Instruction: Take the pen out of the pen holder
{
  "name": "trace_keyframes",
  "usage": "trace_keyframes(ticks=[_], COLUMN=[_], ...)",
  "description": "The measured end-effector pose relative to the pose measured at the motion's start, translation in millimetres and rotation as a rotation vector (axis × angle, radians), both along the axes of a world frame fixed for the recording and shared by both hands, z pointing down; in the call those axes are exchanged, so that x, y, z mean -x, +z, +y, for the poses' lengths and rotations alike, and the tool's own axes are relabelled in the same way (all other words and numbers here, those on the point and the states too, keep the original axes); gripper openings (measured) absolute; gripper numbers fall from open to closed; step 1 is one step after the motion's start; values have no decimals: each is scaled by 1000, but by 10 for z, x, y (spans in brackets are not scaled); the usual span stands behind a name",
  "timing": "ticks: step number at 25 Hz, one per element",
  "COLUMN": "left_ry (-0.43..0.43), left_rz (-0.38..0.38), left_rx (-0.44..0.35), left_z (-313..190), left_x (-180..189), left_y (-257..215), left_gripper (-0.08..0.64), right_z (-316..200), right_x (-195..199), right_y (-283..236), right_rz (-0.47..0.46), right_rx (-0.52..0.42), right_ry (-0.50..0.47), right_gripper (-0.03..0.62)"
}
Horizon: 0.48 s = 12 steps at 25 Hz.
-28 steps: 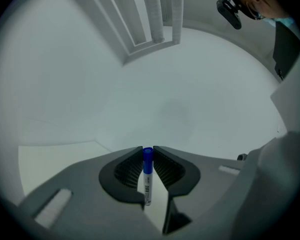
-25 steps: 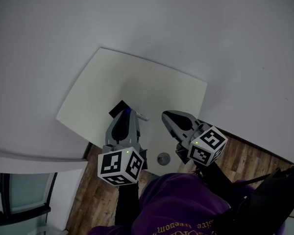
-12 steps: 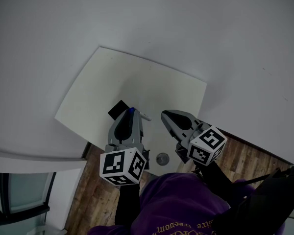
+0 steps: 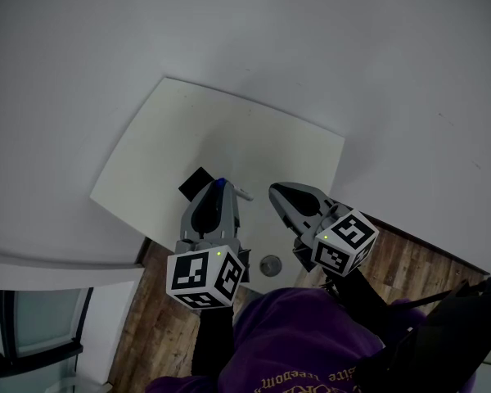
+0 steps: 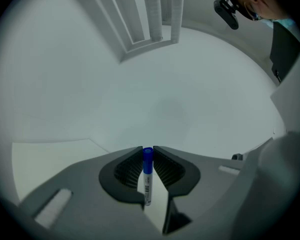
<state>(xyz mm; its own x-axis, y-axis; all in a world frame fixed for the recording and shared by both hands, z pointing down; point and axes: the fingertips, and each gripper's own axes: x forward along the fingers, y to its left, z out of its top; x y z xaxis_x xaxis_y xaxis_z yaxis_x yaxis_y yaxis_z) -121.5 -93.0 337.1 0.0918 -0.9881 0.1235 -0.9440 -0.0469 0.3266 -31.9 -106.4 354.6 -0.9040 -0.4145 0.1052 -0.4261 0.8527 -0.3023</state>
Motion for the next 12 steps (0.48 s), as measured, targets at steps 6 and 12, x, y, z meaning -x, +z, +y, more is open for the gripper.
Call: trace_keyframes(ticks=[6, 12], left_ry=[0, 0], left_rz=[4, 8], left_rx=[2, 4], left_z=[-13, -3], left_x=[2, 18], left_y=[4, 13], left_gripper=[72, 72], right_z=[-18, -8], right_x=[-6, 14], right_y=[0, -7], right_rz=[-1, 4], right_rx=[3, 3], right_ry=[2, 0], right_gripper=[11, 11])
